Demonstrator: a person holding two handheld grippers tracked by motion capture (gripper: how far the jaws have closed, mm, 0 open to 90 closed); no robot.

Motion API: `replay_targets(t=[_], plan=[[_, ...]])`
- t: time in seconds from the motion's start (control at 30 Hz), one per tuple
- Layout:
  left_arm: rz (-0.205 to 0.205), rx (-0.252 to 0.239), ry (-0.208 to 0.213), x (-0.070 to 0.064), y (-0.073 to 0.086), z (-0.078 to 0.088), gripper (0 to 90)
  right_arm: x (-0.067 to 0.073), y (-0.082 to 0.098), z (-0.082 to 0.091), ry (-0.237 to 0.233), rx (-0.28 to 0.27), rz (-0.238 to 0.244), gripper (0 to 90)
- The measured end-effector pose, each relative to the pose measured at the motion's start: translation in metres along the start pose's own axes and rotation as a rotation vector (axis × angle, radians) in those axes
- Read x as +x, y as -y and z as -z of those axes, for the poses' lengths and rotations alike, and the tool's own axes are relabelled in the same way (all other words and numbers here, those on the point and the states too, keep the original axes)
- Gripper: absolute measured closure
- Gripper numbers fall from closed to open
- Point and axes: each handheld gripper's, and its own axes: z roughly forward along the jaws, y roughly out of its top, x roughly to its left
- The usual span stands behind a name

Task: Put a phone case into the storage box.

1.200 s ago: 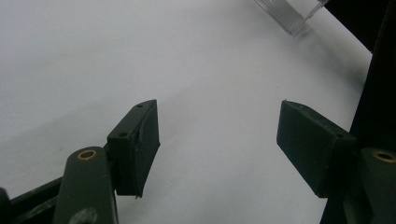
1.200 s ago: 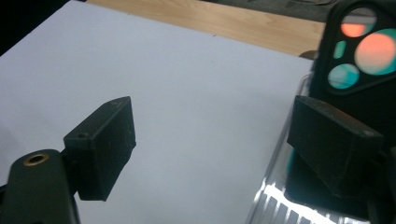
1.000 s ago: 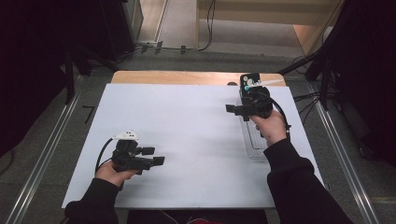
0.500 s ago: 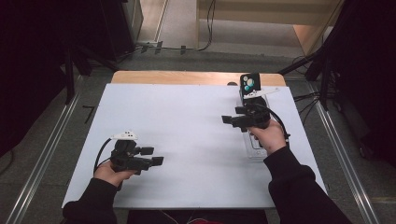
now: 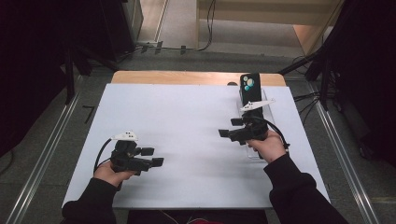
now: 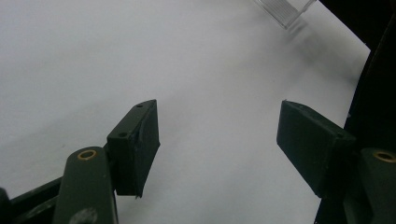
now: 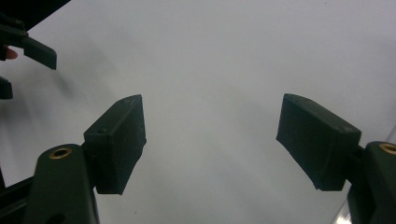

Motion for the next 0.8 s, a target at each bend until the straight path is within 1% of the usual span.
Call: replay_targets(t=[0.13, 0.2, 0.37, 0.5, 0.63, 0.7, 0.8], plan=[[-0.006, -0.001, 0.01, -0.002, 0.0, 0.0, 30.4, 0.005, 0.008, 0.002, -0.02, -0.001, 0.001, 21.8], [-0.015, -0.003, 0.021, -0.003, 0.0, 0.0, 30.4, 0.007, 0.011, 0.003, -0.025, 0.0, 0.008, 21.8], [-0.03, 0.009, 0.03, -0.006, 0.002, -0.001, 30.4, 0.012, 0.02, 0.005, -0.036, 0.002, 0.025, 21.7], [-0.048, 0.017, 0.038, -0.008, 0.004, -0.001, 30.4, 0.014, 0.027, 0.005, -0.039, 0.015, 0.032, 21.7], [-0.058, 0.019, 0.047, -0.009, 0.006, -0.002, 30.4, 0.016, 0.034, 0.004, -0.048, 0.03, 0.042, 21.7], [-0.063, 0.019, 0.045, -0.009, 0.006, -0.001, 30.4, 0.018, 0.037, 0.004, -0.052, 0.039, 0.045, 21.6], [-0.06, 0.018, 0.047, -0.01, 0.008, -0.001, 30.4, 0.019, 0.043, 0.004, -0.058, 0.043, 0.051, 21.6]])
